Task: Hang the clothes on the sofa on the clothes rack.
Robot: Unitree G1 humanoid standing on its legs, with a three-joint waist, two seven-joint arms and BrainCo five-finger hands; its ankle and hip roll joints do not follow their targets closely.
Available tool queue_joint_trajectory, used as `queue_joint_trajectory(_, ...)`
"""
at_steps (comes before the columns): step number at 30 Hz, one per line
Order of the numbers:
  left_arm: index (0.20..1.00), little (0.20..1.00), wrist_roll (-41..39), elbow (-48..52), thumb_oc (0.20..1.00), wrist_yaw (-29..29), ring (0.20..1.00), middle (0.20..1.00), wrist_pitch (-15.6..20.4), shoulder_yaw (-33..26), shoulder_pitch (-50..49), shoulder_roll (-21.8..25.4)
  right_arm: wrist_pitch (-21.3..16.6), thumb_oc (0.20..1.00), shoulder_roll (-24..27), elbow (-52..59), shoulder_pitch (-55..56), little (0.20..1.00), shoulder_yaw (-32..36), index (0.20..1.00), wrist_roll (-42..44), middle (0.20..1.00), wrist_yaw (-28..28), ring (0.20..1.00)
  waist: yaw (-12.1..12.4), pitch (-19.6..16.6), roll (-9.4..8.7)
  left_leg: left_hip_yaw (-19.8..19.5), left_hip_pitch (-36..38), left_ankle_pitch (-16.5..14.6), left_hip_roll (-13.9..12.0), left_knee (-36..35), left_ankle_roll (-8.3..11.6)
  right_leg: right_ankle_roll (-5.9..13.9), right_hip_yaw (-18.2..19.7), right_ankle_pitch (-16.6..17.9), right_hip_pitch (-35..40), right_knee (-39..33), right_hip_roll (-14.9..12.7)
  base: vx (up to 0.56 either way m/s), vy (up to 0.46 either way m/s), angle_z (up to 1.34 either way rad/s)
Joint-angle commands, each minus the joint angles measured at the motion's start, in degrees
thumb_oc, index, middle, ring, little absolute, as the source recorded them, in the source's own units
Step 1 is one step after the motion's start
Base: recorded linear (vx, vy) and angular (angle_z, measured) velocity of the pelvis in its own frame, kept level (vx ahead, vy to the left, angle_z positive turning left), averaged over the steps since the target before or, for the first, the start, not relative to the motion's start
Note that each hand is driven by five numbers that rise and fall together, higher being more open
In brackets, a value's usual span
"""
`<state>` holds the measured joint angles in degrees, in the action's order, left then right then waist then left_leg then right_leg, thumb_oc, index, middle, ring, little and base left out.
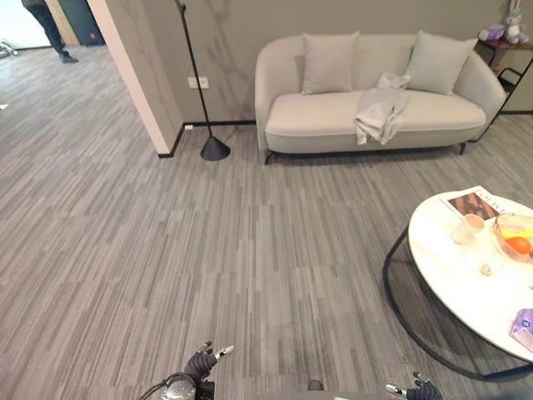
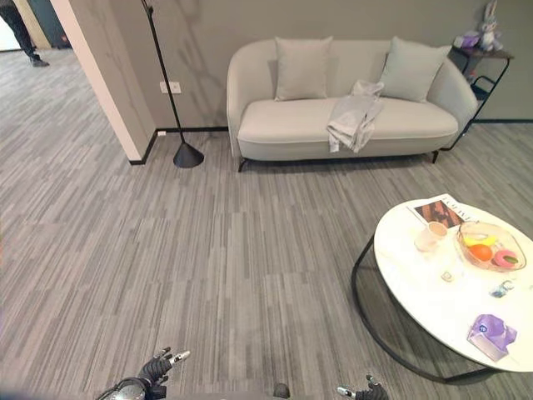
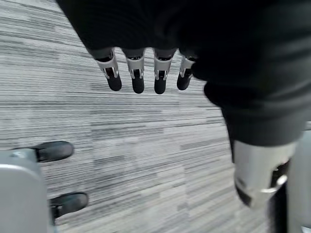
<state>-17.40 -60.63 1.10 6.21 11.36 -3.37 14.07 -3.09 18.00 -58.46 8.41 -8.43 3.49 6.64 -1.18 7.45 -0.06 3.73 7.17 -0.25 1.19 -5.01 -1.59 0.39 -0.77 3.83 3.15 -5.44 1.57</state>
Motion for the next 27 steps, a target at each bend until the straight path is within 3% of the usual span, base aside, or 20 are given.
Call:
queue_joint_trajectory(1, 1.000, 1.000, -2.9, 1.0, 1.000, 0.9, 1.000, 1.000, 1.4, -0.8, 2.4, 0.9, -1.6, 1.000, 1.9, 0.8, -2.1, 1.000, -1.0, 1.000, 1.3, 1.000, 0.0, 1.000, -0.5, -0.2, -1.56, -2.0, -1.0, -1.9, 0.1, 0.0, 2.69, 5.59, 0.8, -2.5, 2.8, 0.4, -2.9, 0.00, 0.000, 0.00)
queue_joint_trajectory(14, 1.000, 1.000, -2.1, -1.6, 1.000, 1.4, 1.000, 1.000, 1.0, -0.5, 2.6, 0.6, -1.5, 1.000, 2.2, 0.6, -2.1, 1.000, -1.1, 1.000, 1.3, 1.000, -0.3, 1.000, -0.7, -0.5, -1.15, -2.1, -0.3, -2.3, 0.1, 0.0, 2.70, 5.49, 0.9, -2.8, 3.5, 0.4, -3.0, 0.02, -0.006, 0.00)
queue_joint_trajectory(27, 1.000, 1.000, -6.6, 6.6, 1.000, 2.4, 1.000, 1.000, 0.4, -0.5, 1.7, 2.3, -1.9, 1.000, 3.2, 6.4, -0.6, 1.000, 0.9, 1.000, 2.7, 1.000, -0.8, 1.000, -1.3, 0.3, -1.36, -2.1, 0.5, -2.1, -1.8, 0.8, 3.30, 3.95, 2.7, -4.1, 3.4, 1.4, -1.5, 0.05, -0.057, -0.01)
